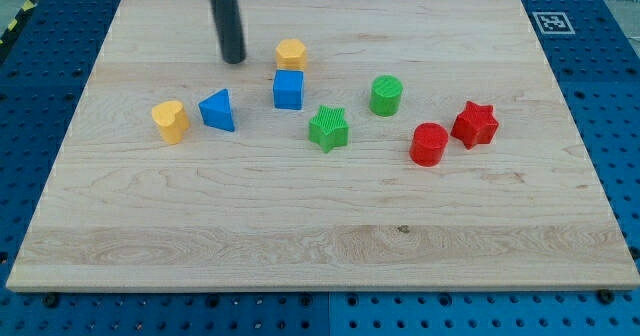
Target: Move the heart at the top of hexagon
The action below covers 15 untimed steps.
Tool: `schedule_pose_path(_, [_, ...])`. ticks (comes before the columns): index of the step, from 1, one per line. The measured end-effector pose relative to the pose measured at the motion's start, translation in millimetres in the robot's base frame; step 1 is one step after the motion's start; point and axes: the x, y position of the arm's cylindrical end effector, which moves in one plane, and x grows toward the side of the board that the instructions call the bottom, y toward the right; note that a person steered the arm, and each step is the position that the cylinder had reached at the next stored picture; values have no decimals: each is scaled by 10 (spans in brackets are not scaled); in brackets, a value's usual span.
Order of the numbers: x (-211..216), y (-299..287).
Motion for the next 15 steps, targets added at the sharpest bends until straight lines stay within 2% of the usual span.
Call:
schedule_pose_path(2, [686,-1045])
schedule_pose_path(3, [1457,-930])
schedule_pose_path(4, [1612,-73])
schedule_pose_path(5, [1517,346])
schedule_pose_path(7, [1692,-547])
schedule_pose_path(8, [1690,-592])
schedule_pose_path(10, [1286,-552])
schedule_pose_path(12, [1048,-157])
schedule_pose_path(15, [584,-284])
